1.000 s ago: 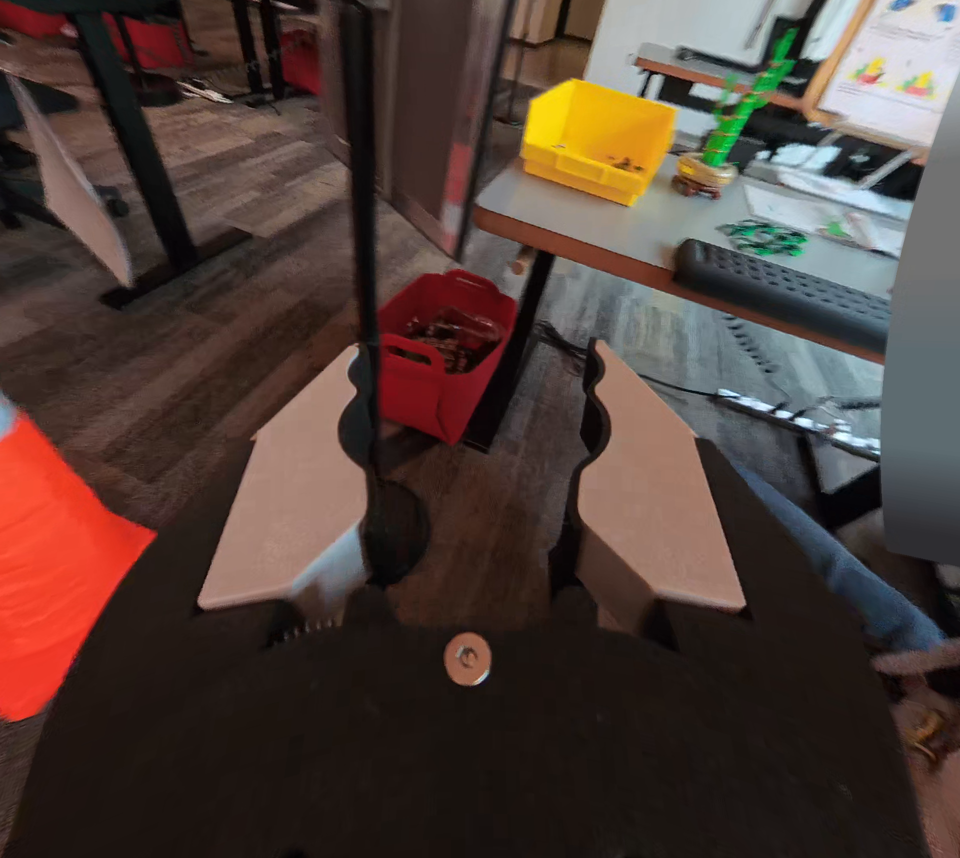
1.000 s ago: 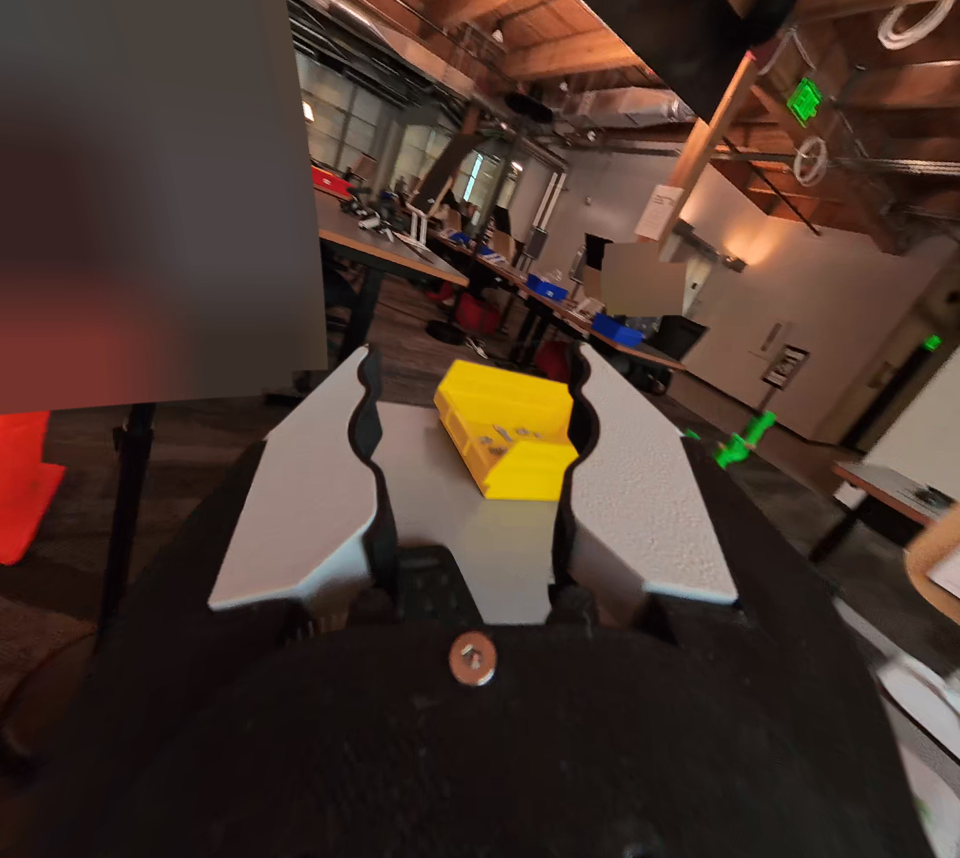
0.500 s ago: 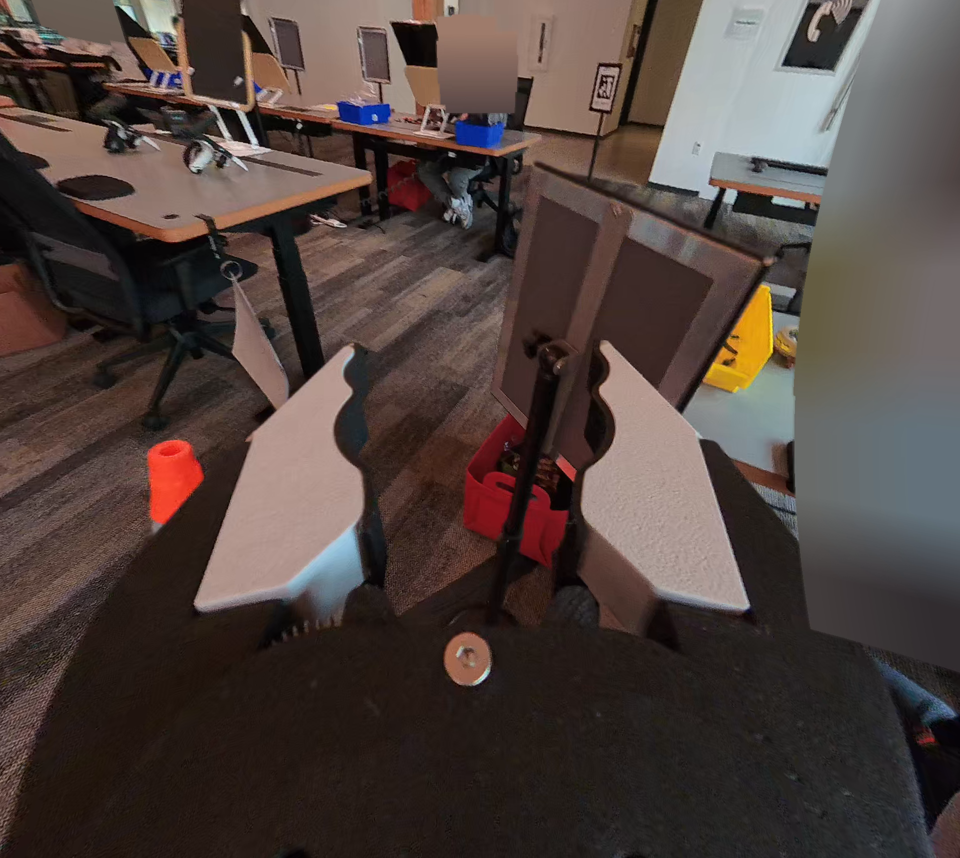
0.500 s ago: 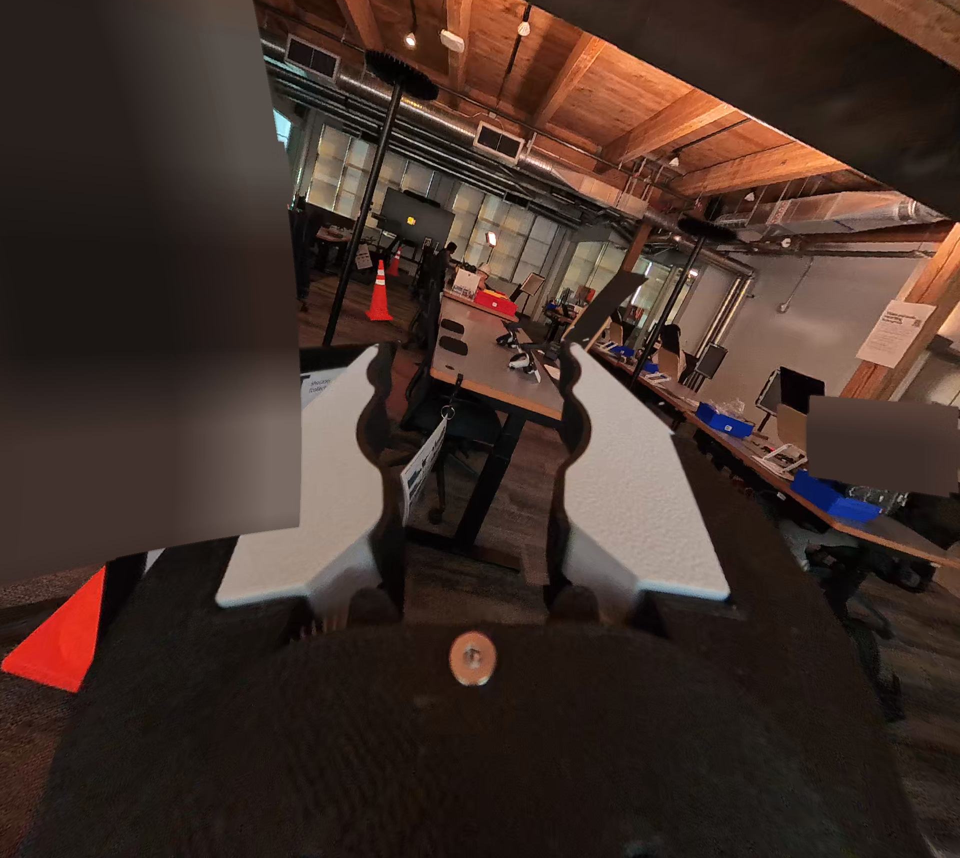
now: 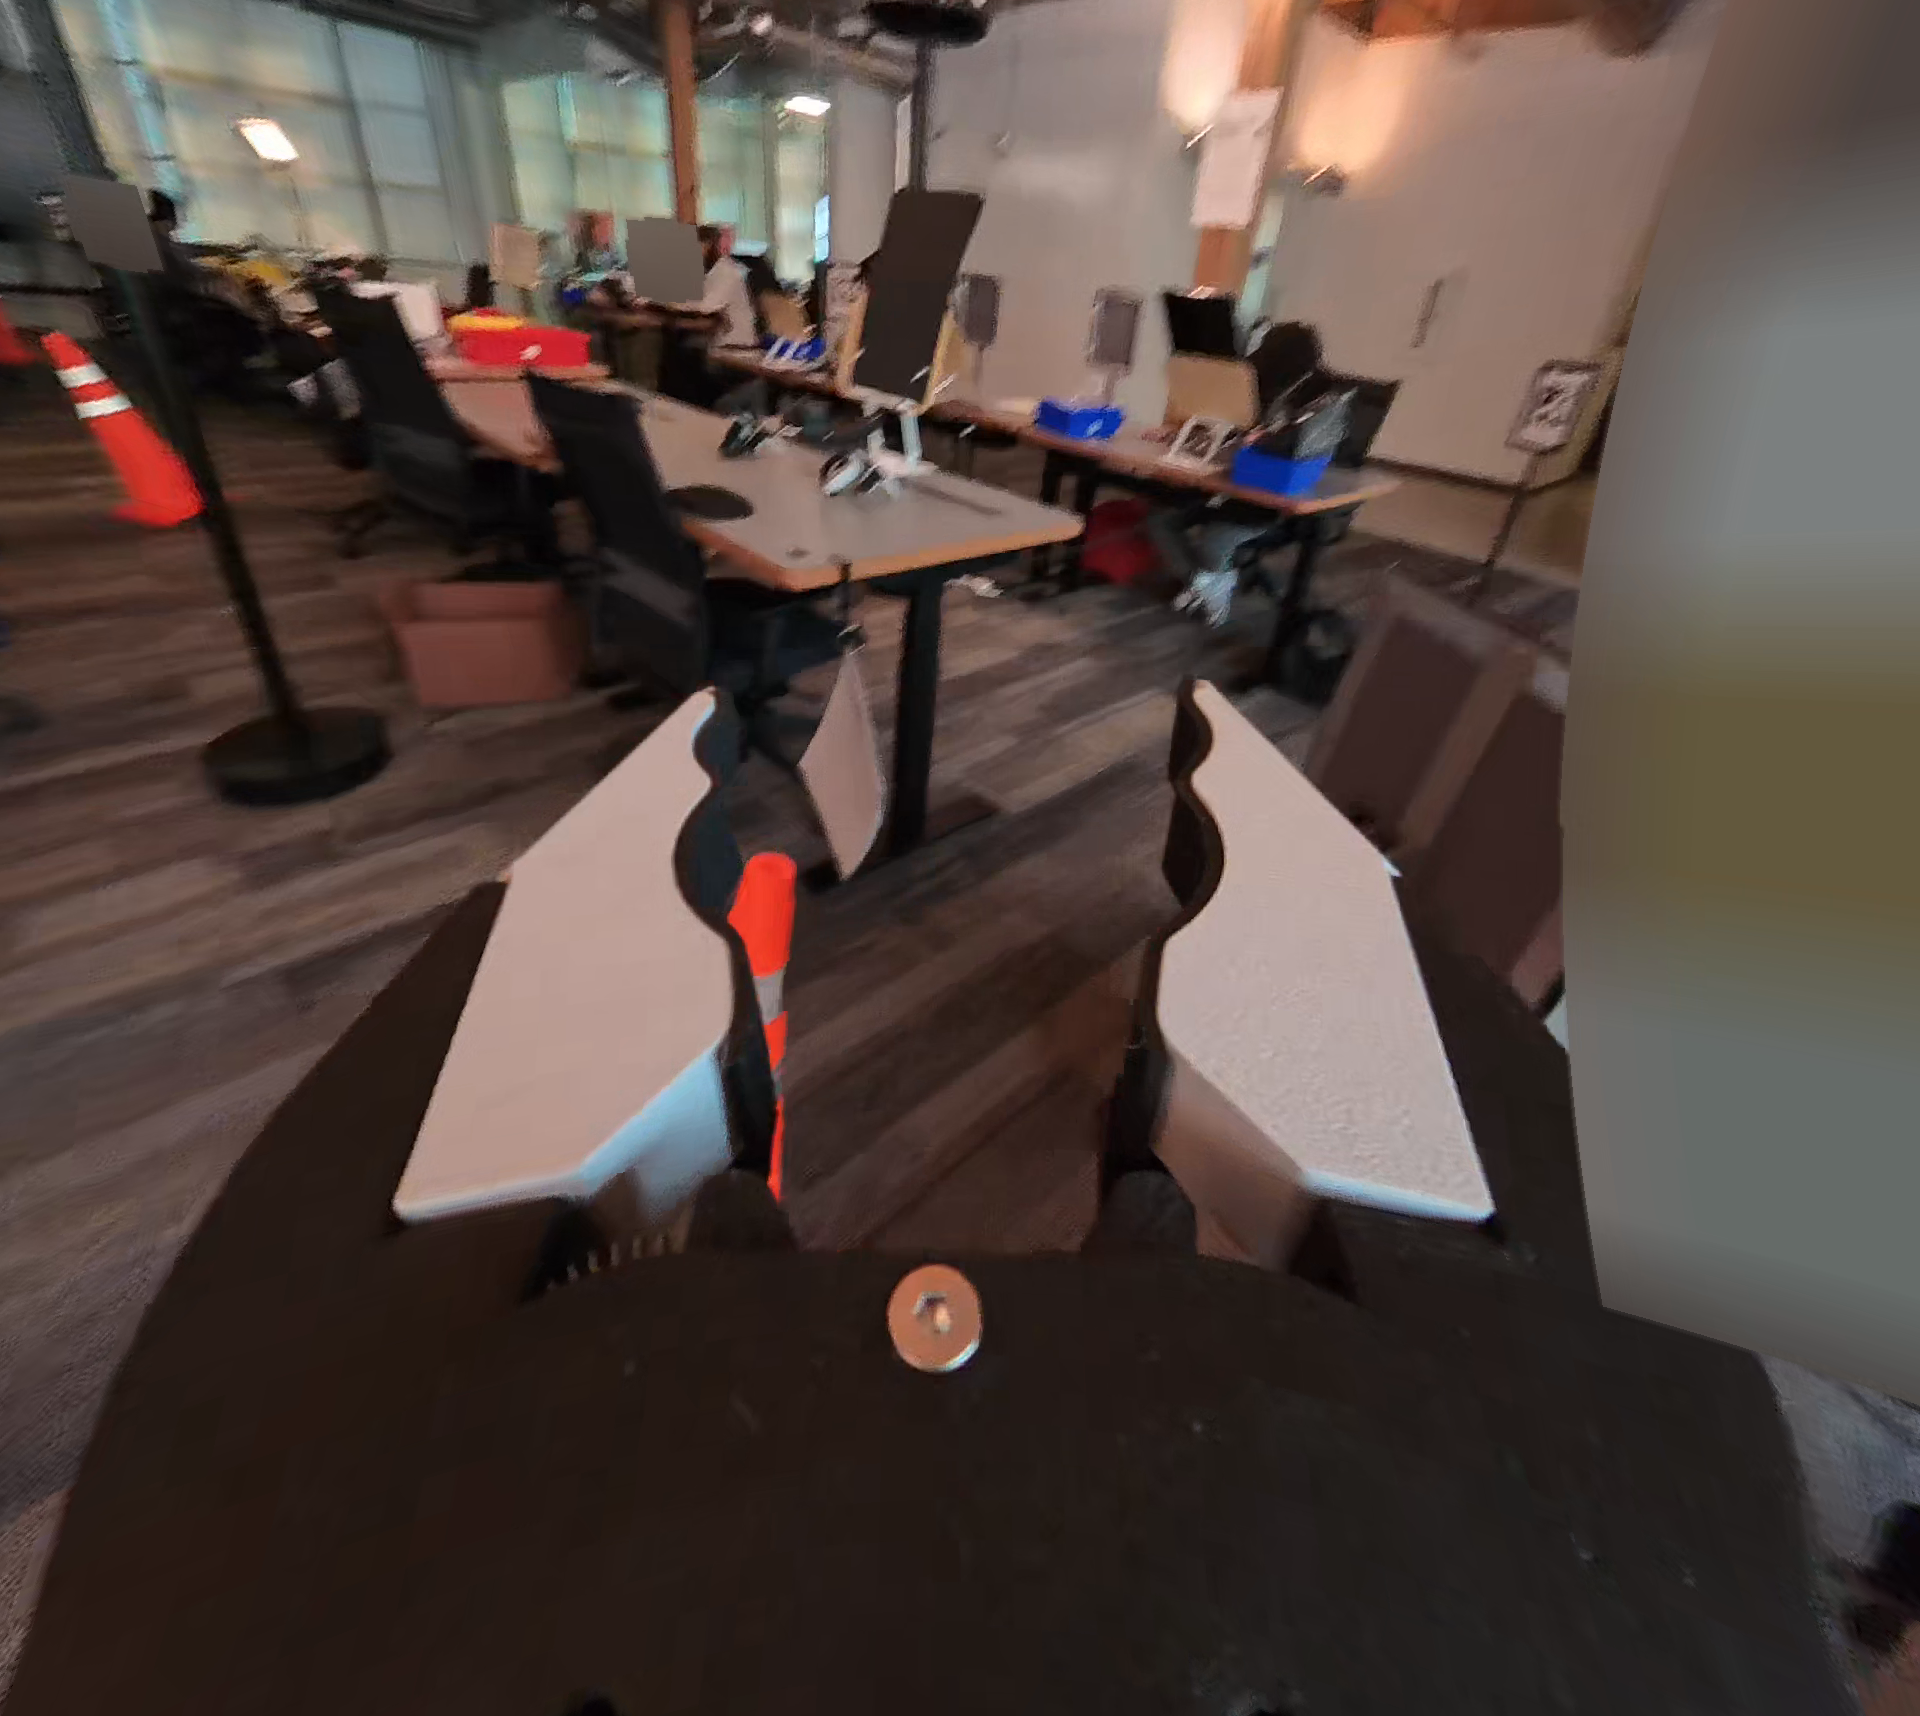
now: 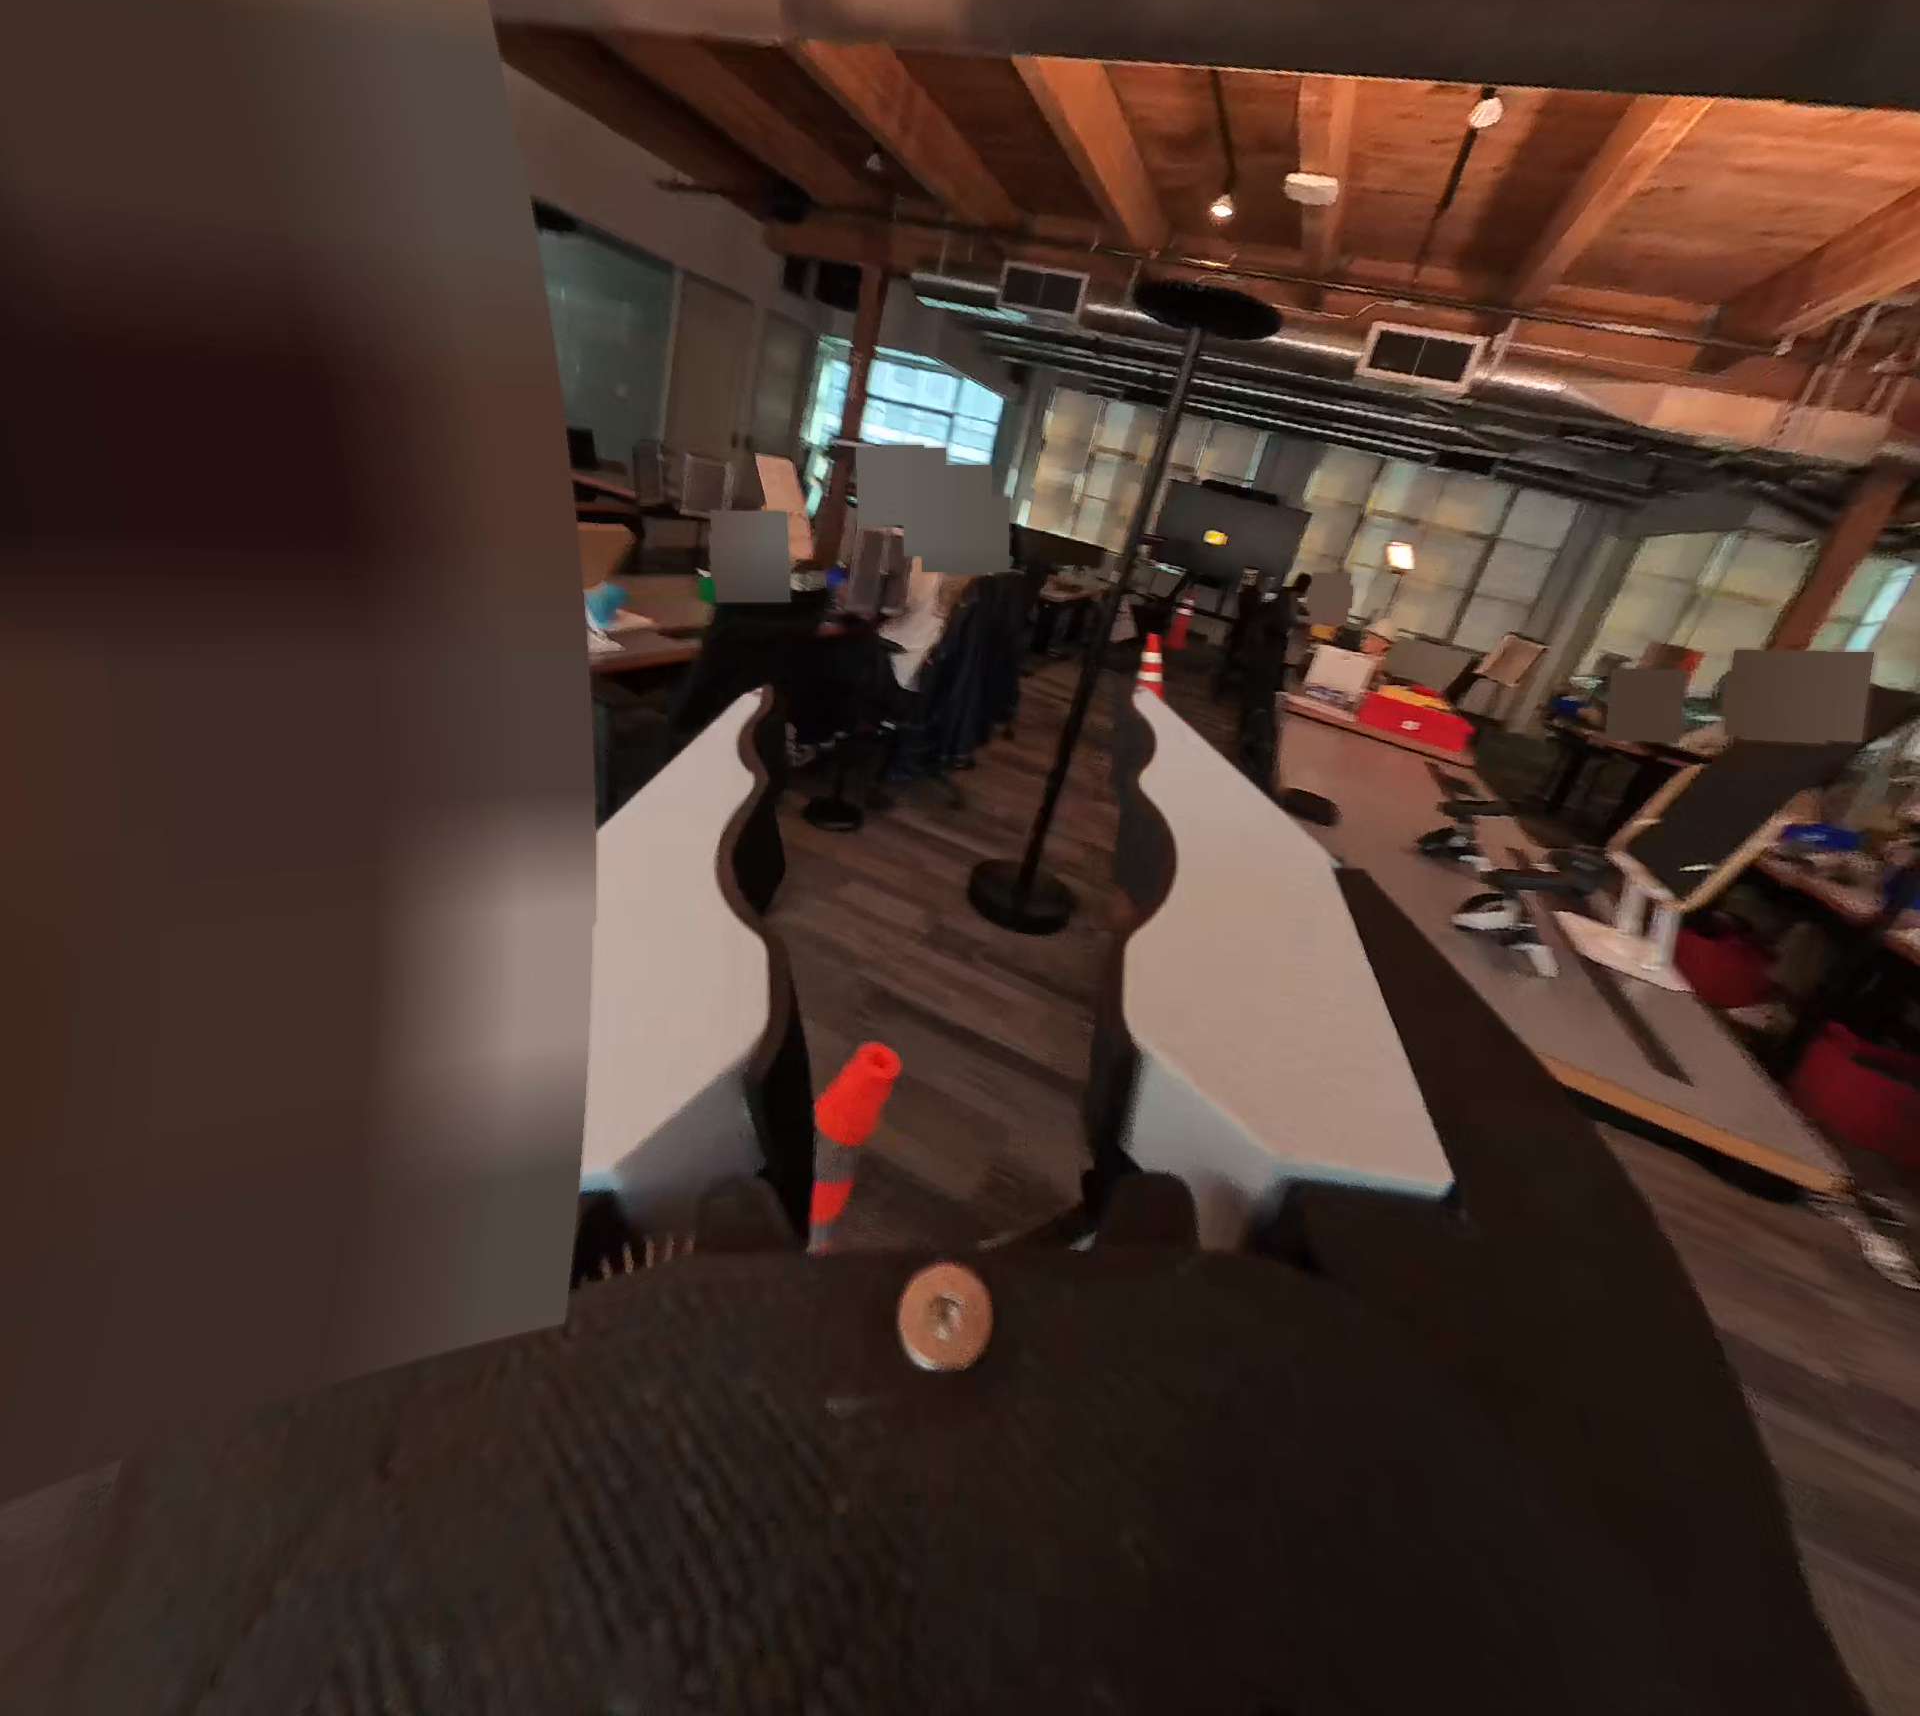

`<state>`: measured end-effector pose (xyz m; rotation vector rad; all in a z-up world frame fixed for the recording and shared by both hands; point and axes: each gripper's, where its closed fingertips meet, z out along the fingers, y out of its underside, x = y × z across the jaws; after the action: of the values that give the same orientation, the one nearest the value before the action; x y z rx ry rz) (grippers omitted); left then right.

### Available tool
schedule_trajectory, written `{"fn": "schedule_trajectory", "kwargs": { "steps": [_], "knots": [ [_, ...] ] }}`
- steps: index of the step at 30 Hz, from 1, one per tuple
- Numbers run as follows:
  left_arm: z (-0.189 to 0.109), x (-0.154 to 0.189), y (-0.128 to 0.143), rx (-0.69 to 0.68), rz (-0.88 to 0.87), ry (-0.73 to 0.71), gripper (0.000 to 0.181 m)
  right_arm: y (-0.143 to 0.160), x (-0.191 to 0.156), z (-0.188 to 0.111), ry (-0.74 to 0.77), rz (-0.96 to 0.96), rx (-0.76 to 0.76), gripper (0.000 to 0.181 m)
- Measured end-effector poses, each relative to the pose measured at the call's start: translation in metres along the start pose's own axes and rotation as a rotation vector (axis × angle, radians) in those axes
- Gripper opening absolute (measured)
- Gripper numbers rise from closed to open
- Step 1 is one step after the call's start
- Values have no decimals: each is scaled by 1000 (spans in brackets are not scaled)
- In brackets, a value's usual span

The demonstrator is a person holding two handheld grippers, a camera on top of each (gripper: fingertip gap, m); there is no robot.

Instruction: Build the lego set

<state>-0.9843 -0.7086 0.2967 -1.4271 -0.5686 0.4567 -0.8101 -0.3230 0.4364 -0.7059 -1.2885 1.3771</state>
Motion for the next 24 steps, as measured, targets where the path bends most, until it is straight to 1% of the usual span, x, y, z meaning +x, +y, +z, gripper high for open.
{"fn": "schedule_trajectory", "kwargs": {
  "steps": [1, 2, 3, 5, 7, 9, 12, 14, 16, 18, 20, 22, 24],
  "knots": [
    [-7, -4, -15, 13, -12, 17, 82, 0, 1, 0, 40, -68, -27, 59],
    [-21, -12, -29, 26, -12, 4, 82, 0, 4, 4, 80, -132, -74, 57],
    [-40, -24, -41, 37, -3, -35, 82, 1, 4, 13, 96, -172, -138, 57],
    [-95, -54, -58, 23, 29, -179, 82, -7, -8, 48, 48, -186, -228, 58],
    [-164, -86, -69, -26, 48, -371, 86, -18, -25, 96, -12, -179, -297, 60],
    [-239, -112, -76, -100, 57, -573, 85, -22, -49, 154, -79, -211, -371, 65],
    [-346, -127, -91, -167, 63, -829, 86, -14, -109, 247, -235, -235, -416, 73],
    [-410, -124, -102, -166, 60, -979, 86, 2, -156, 305, -329, -224, -431, 72],
    [-465, -112, -108, -152, 46, -1123, 85, 23, -209, 355, -439, -200, -433, 71],
    [-508, -96, -108, -142, 27, -1252, 85, 44, -262, 395, -558, -169, -428, 70],
    [-538, -82, -105, -152, 7, -1365, 85, 67, -310, 428, -657, -153, -455, 70],
    [-557, -71, -104, -165, -16, -1456, 86, 87, -353, 456, -747, -166, -465, 70],
    [-567, -66, -109, -147, -30, -1524, 86, 105, -391, 482, -829, -190, -469, 70]
  ]
}}
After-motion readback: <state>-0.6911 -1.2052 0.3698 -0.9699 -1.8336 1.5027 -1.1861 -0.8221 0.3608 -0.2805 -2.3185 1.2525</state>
